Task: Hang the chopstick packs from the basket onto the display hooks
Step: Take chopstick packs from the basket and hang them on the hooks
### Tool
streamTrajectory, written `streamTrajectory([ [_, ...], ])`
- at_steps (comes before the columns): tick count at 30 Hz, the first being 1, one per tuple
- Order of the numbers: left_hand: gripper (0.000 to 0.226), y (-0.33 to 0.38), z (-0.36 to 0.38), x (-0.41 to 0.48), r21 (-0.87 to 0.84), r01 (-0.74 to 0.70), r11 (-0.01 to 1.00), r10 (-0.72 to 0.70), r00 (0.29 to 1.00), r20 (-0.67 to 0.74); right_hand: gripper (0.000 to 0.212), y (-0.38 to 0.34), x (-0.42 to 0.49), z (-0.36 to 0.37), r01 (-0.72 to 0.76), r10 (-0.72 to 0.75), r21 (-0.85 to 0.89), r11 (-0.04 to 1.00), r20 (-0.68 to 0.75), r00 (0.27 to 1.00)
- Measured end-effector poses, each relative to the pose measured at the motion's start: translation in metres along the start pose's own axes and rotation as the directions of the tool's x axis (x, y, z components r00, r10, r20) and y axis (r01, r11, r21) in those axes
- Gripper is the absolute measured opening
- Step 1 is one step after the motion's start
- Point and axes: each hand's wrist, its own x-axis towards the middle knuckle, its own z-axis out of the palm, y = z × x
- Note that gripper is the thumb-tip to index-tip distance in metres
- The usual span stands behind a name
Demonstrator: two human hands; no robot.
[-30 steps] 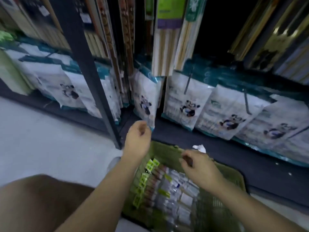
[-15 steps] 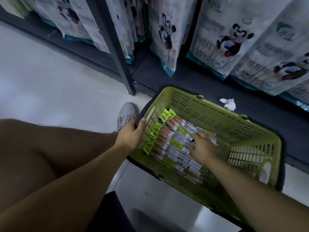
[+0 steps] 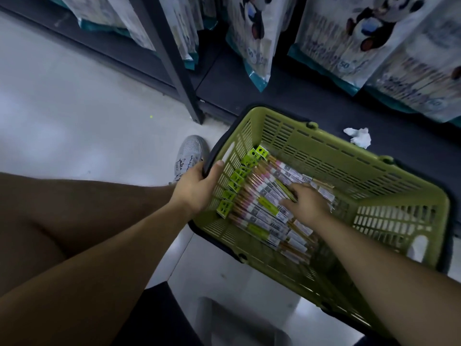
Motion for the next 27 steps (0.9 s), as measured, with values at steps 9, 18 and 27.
streamTrajectory([
  [9, 0.066, 0.0, 0.0, -0.001, 0.014, -0.001, 1.0, 0.001, 1.0, 0.0, 0.078, -0.013, -0.013, 0.002, -0.003, 0.002, 0.011, 1.0, 0.084, 0.996],
  [18, 0.05, -0.002, -0.001, 0.001, 0.108, -0.034, 0.994, 0.033, 0.999, 0.017, 0.058, -0.014, -0.014, -0.012, -0.041, 0.039, 0.11, 0.993, 0.016, 0.999],
  [27, 0.039, 0.04, 0.009, -0.025, 0.259, -0.481, 0.838, 0.522, 0.844, -0.124, 0.018, -0.098, -0.065, -0.047, 0.354, -0.25, 0.483, 0.801, -0.269, 0.93],
])
